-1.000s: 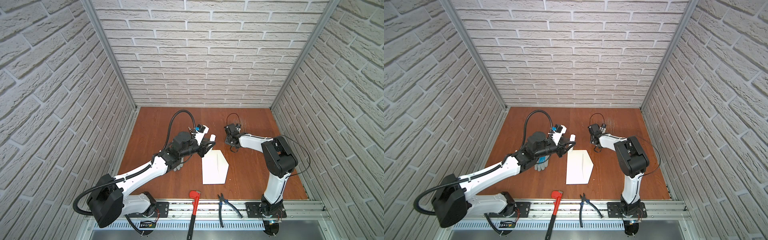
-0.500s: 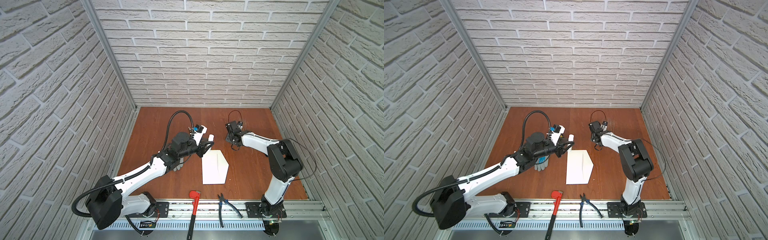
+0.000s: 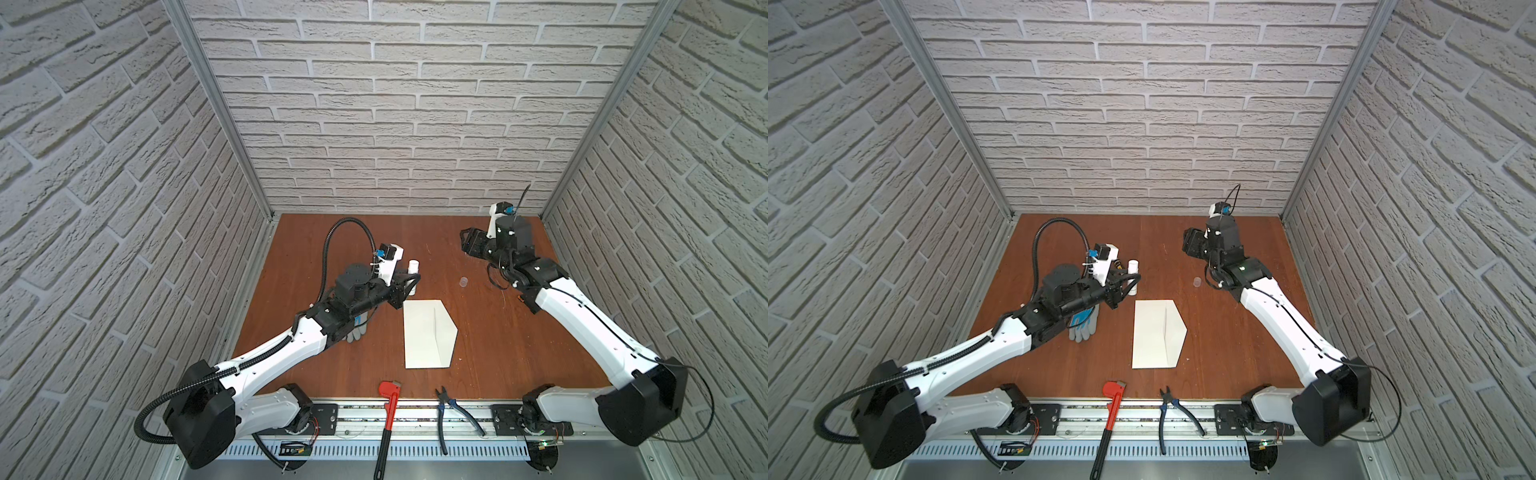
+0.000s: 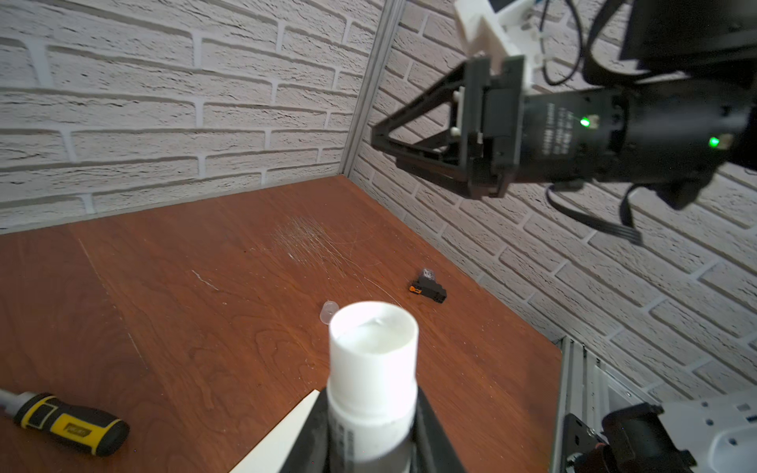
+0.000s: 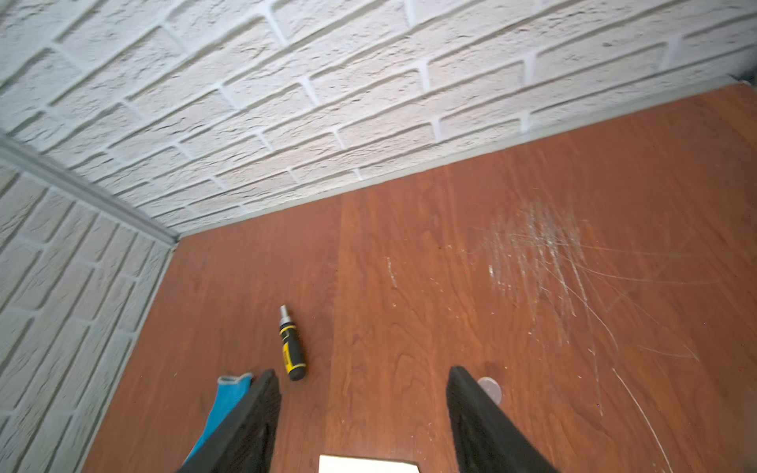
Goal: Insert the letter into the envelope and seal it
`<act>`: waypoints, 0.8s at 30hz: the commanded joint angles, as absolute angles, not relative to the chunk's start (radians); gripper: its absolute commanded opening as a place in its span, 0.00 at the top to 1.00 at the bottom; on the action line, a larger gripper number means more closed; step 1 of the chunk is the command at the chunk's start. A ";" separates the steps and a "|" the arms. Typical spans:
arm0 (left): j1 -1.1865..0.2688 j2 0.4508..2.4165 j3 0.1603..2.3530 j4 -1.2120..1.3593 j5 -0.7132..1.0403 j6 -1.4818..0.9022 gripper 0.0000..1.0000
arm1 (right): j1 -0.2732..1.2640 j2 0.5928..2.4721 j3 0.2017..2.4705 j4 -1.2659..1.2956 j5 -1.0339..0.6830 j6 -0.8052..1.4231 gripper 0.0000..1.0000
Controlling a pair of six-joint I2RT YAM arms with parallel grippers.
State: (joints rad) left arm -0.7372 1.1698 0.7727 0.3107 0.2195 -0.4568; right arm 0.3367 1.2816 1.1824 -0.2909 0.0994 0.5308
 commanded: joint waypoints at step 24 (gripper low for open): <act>-0.684 1.330 0.781 0.847 0.099 -0.693 1.00 | 0.779 1.065 0.519 0.551 0.207 0.018 0.26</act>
State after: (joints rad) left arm -0.6880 1.3087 0.7841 0.6525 0.0948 -0.6506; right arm 0.7528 1.0611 0.5297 0.3645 0.1017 0.1394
